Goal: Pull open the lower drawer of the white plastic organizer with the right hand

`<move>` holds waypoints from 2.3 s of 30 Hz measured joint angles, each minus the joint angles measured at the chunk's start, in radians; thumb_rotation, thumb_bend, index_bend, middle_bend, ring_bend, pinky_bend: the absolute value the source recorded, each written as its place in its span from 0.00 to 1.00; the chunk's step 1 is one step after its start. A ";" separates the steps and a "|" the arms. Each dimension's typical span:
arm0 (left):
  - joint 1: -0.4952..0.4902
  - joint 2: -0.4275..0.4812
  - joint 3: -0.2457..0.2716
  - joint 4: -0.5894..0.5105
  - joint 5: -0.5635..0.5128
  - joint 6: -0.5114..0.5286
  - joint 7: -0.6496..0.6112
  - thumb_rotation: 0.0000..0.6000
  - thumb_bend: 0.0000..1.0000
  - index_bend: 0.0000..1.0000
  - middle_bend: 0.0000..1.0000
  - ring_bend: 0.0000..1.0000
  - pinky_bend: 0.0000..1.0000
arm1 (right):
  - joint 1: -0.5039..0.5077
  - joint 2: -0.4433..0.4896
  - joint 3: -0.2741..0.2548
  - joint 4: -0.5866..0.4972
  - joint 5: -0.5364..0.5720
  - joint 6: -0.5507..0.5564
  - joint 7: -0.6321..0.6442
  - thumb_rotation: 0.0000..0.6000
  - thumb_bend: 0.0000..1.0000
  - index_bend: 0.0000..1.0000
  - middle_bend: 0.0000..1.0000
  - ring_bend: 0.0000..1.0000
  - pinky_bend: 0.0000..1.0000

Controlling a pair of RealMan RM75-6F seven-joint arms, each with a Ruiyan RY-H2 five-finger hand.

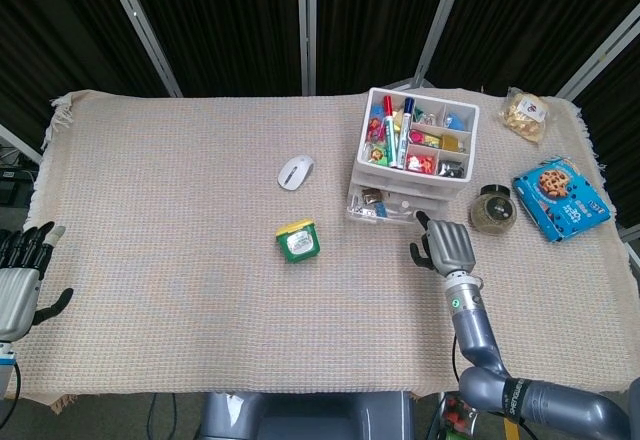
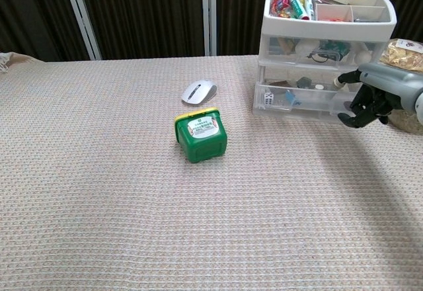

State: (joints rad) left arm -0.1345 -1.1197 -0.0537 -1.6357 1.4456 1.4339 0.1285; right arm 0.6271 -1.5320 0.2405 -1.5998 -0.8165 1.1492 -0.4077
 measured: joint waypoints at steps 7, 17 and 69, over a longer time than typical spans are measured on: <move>0.000 0.000 0.000 0.000 0.000 0.000 -0.001 1.00 0.32 0.06 0.00 0.00 0.00 | -0.011 0.024 -0.009 -0.050 -0.021 0.016 -0.011 1.00 0.41 0.43 0.90 0.92 0.67; 0.000 0.001 0.000 0.000 0.000 -0.001 -0.001 1.00 0.32 0.06 0.00 0.00 0.00 | -0.027 0.067 -0.038 -0.139 -0.027 0.023 -0.046 1.00 0.41 0.45 0.90 0.92 0.67; 0.000 0.001 0.000 -0.001 0.000 0.000 -0.001 1.00 0.32 0.06 0.00 0.00 0.00 | 0.053 0.174 0.052 -0.287 -0.104 0.047 -0.145 1.00 0.00 0.47 0.99 1.00 0.67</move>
State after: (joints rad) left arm -0.1341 -1.1192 -0.0533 -1.6368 1.4451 1.4339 0.1278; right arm 0.6798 -1.3583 0.2921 -1.8872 -0.9207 1.1961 -0.5530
